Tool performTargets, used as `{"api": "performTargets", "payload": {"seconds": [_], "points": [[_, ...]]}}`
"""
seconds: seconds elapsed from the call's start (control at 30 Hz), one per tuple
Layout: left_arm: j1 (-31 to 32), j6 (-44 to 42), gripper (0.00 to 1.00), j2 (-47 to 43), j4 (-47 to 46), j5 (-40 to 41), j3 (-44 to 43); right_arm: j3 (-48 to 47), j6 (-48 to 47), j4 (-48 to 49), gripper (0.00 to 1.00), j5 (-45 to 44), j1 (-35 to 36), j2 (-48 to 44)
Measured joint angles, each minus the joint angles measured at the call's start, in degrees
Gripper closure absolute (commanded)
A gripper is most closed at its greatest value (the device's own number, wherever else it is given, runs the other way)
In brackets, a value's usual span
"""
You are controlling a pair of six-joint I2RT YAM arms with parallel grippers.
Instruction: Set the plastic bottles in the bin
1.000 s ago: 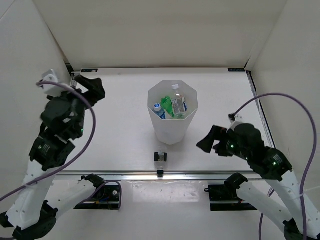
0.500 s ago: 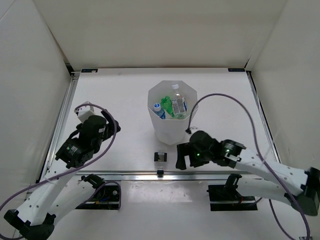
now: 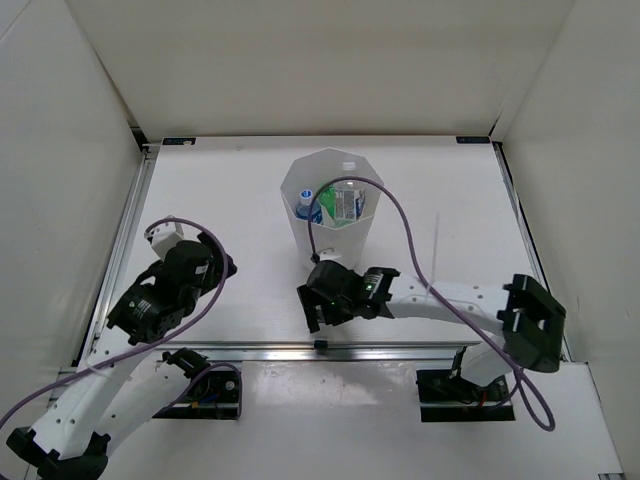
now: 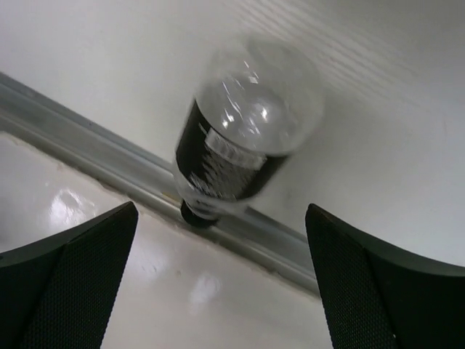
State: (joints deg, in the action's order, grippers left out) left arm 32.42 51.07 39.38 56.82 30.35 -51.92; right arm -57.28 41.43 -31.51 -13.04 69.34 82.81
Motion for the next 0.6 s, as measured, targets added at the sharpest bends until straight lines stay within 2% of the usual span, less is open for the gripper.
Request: {"api": "performTargets", "payload": {"seconds": [0.4,0.5,0.53,0.6], "points": [[0.0,-1.5,0.00,-0.8,2.9,-0.4,0.0,-6.3,2.6,3.3,0.01,-0.3,-0.9,13.2],[0.0,-1.7,0.00,-1.9,3.7,-0.4,0.0,-7.4,3.4,3.0,0.12,-0.5,-1.1,15.5],[0.0,-1.7,0.00,-2.4,4.0,-0.3,0.0,-7.5,3.5,3.0,0.28,-0.5,-1.2,16.2],[0.0,-1.7,0.00,-3.5,4.9,-0.1,0.0,-7.6,3.5,2.8,0.40,-0.5,-1.3,17.3]]}}
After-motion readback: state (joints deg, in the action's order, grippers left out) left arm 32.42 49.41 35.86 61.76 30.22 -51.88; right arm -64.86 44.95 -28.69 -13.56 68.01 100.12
